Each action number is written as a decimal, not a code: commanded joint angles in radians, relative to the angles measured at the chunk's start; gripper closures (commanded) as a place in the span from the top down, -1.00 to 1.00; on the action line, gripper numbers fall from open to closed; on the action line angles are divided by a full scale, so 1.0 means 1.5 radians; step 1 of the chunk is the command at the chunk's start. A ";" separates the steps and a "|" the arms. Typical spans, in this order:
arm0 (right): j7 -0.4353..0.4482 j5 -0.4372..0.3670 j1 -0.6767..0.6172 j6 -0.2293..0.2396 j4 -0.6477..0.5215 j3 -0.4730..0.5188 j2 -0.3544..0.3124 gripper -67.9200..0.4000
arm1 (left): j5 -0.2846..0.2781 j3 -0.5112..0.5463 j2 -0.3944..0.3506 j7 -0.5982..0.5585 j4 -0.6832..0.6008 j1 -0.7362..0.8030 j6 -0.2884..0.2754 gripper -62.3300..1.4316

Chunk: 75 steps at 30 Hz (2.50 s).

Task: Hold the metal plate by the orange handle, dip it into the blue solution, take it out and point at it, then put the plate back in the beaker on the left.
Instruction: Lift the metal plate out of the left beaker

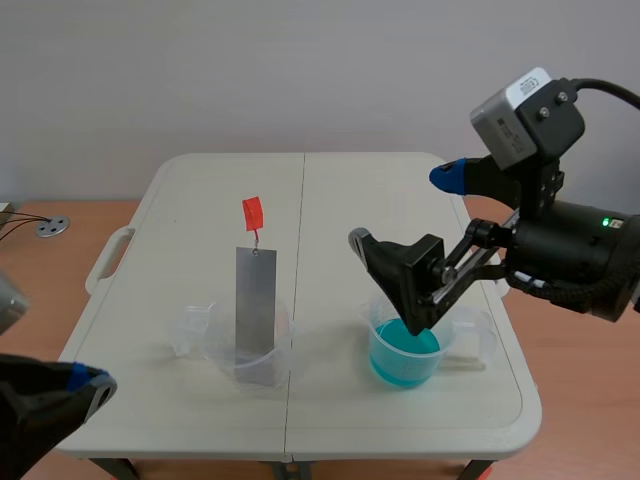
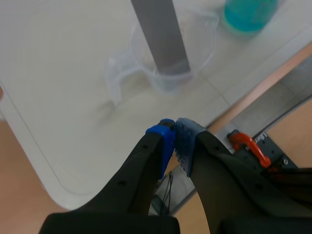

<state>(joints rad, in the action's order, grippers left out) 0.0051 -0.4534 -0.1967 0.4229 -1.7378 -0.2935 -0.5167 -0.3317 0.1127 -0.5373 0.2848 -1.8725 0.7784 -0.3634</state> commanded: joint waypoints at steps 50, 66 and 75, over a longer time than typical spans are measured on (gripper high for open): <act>-0.046 -0.108 0.374 0.098 0.464 -0.207 0.284 0.95 | 0.182 -0.027 0.105 -0.160 0.556 0.011 -0.003 -0.89; -0.076 -0.140 0.399 0.121 0.491 -0.233 0.296 0.95 | 0.182 -0.027 0.105 -0.157 0.556 0.011 -0.004 -0.89; -0.120 -0.210 0.399 0.133 0.491 -0.233 0.296 0.71 | 0.182 -0.027 0.105 -0.157 0.556 0.011 -0.004 -0.89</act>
<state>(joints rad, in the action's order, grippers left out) -0.1825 -0.7513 0.3817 0.6182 -0.9928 -0.6437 -0.0776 -0.0532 0.0742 -0.3717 0.0544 -1.0237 0.7837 -0.3645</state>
